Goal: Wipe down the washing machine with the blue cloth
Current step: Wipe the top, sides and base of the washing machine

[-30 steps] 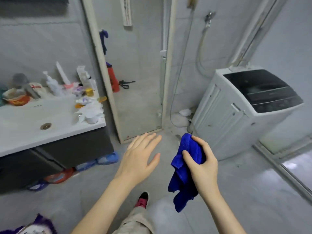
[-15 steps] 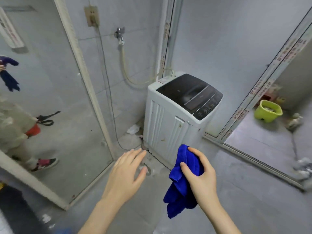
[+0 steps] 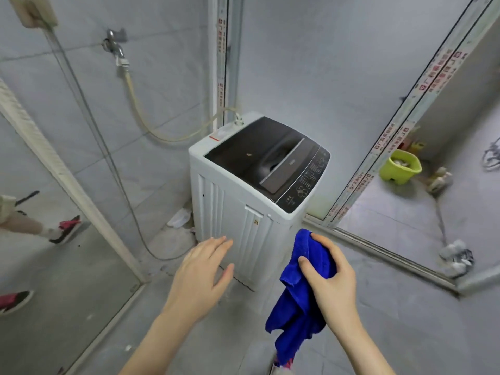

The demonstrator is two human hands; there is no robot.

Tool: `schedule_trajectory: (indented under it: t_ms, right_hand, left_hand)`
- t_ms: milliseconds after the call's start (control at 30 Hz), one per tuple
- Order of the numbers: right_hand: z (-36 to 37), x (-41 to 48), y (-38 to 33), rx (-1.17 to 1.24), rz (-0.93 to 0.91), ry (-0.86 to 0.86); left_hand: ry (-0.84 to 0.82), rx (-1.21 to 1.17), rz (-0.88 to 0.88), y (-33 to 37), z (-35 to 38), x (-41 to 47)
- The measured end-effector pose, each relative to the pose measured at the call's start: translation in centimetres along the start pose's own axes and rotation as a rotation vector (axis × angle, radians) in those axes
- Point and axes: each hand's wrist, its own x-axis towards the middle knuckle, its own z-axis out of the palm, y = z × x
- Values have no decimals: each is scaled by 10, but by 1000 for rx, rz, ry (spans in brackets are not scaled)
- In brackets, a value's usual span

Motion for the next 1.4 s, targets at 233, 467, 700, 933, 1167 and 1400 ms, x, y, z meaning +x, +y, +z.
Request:
schedule_trajectory:
  t_ms: [233, 467, 700, 933, 1167, 1400]
  right_hand:
    - [-52, 161, 21, -26, -54, -104]
    - [-68, 310, 14, -102, -144, -253]
    - [-25, 428, 25, -132, -158, -360]
    - [41, 514, 10, -114, -230, -473]
    - [113, 599, -28, -143, -413, -631]
    - [186, 667, -2, -243, -546, -1059]
  left_hand:
    - [46, 17, -90, 49, 62, 119]
    - [90, 34, -190, 79, 93, 223]
    - [121, 60, -335, 46, 119, 294]
    - [181, 60, -438, -8, 129, 370]
    - [275, 119, -565, -50, 127, 428]
    - [288, 205, -841, -65, 182, 447]
